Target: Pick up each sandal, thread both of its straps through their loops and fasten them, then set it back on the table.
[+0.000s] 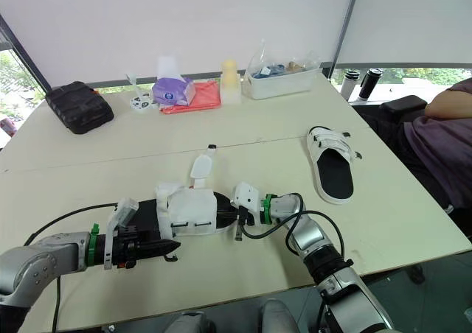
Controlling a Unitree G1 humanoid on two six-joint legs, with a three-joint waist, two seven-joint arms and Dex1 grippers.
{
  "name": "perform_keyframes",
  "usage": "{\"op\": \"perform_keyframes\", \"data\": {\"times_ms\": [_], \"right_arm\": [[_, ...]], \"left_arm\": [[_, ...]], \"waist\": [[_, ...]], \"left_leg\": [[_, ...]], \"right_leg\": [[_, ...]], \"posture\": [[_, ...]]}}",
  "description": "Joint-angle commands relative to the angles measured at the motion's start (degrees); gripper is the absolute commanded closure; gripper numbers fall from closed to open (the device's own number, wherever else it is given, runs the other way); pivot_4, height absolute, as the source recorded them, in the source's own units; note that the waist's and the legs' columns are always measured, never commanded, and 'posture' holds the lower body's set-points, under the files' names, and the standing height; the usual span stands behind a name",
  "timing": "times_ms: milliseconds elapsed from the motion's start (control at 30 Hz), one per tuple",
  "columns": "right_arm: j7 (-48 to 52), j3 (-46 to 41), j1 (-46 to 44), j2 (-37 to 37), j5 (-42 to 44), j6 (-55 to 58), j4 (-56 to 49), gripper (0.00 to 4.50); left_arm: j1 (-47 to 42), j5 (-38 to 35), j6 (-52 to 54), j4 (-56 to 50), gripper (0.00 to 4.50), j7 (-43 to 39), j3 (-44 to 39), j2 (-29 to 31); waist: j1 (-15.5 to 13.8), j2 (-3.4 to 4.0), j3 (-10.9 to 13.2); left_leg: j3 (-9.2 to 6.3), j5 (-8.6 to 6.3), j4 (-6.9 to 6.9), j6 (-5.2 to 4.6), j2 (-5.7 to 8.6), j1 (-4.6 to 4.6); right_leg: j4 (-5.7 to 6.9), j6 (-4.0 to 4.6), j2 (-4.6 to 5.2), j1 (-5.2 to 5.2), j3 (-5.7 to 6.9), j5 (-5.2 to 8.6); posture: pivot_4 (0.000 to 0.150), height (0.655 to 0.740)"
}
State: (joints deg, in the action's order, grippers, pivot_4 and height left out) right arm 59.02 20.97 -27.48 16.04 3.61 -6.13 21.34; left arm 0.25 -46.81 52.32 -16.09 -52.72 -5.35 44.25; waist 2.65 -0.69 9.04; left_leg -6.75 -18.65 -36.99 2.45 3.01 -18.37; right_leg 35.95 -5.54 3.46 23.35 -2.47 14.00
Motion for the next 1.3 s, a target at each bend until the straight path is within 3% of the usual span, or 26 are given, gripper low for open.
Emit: {"op": "perform_keyframes", "data": {"times_ms": [33, 333, 600, 933, 1300], "right_arm": [[-0.8, 2.1, 1.7, 0.6, -3.6, 2.1, 5.3, 4.50], [-0.6, 2.1, 1.1, 0.3, -3.7, 1.6, 6.5, 4.50], [-0.6, 2.2, 0.0, -0.1, -4.0, 0.7, 8.5, 4.50], [-1.0, 2.4, -0.9, -0.4, -4.3, -0.2, 10.1, 4.50], [-1.6, 2.4, -0.1, -0.3, -4.3, 0.1, 9.4, 4.50]], "left_arm": [[0.3, -4.1, 2.5, -4.3, 4.29, -0.1, -2.4, 0.1], [3.1, -12.8, 8.6, -13.0, 4.41, -0.2, -6.9, 4.2], [-10.4, -23.5, 10.3, -4.2, 4.41, 7.6, -13.6, 0.6], [-18.1, -13.2, 8.1, 12.6, 4.41, -4.7, -3.3, 1.7], [-20.0, -6.6, 5.8, 14.6, 4.41, -12.0, 0.9, 2.1]], "waist": [[0.1, 0.00, 0.0], [0.1, 0.00, 0.0], [0.2, -0.04, 0.0], [1.1, -0.01, 0.1], [1.2, -0.01, 0.1]], "left_leg": [[-0.01, 0.00, 0.02, 0.00, -0.01, -0.01], [-0.02, 0.00, 0.04, 0.00, -0.02, -0.02], [-0.09, 0.00, 0.01, 0.01, -0.02, 0.02], [-0.11, 0.02, 0.07, 0.05, 0.04, -0.02], [-0.17, 0.02, 0.08, 0.05, -0.01, -0.04]], "right_leg": [[0.00, 0.06, 0.00, 0.02, 0.00, -0.05], [-0.01, -0.03, 0.02, 0.02, 0.00, 0.04], [-0.01, -0.04, -0.01, -0.05, 0.07, 0.06], [0.01, 0.19, -0.24, 0.04, 0.06, -0.09], [0.00, 0.16, -0.20, 0.04, 0.05, -0.08]], "posture": [[0.150, 0.7400], [0.150, 0.7400], [0.150, 0.7400], [0.150, 0.7400], [0.150, 0.7400]]}}
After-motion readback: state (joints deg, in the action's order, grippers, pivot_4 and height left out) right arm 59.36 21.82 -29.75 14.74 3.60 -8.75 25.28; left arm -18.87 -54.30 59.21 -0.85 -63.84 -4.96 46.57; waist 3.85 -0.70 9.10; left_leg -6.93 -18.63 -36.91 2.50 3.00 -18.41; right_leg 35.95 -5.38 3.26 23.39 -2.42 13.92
